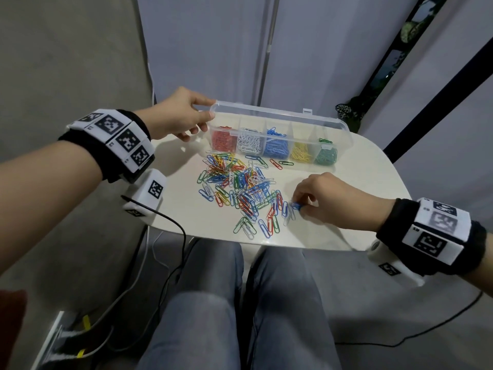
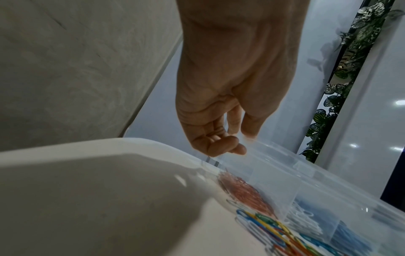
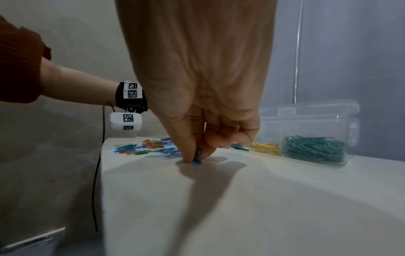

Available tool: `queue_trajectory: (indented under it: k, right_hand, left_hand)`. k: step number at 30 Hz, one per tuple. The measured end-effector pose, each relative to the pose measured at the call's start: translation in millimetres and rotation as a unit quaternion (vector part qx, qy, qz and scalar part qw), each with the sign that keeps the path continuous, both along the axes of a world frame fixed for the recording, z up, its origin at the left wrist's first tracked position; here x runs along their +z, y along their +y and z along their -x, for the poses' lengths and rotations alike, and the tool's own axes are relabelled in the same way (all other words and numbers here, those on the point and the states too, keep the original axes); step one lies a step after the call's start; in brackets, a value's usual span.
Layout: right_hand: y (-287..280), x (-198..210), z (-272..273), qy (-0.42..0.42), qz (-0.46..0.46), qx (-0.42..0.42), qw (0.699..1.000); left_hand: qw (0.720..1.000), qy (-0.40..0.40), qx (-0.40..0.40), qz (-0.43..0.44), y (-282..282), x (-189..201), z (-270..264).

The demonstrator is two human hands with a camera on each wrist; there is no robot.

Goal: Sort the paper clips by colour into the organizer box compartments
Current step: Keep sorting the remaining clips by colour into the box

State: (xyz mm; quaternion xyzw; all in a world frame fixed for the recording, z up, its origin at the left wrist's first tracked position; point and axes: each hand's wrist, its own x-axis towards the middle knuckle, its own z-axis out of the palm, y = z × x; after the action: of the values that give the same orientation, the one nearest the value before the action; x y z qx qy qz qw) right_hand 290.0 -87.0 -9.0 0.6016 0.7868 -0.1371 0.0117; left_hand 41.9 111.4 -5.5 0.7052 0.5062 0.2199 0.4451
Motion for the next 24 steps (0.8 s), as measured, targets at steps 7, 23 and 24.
queue_trajectory:
  k: [7,23,24]
  right_hand:
    - [26,-7,8,-0.110,-0.067,0.023,0.991]
    - [127,58,32,0.333,-0.045,-0.280,0.899]
    - [129,57,29,0.320,-0.050,-0.290,0.900]
  left_hand:
    - [1.000,-0.003,0.001,0.002,0,0,0]
    - [1.000,-0.009,0.003,0.006,-3,0,-1]
    - [1.000,-0.011,0.004,0.006,-3,-1,-1]
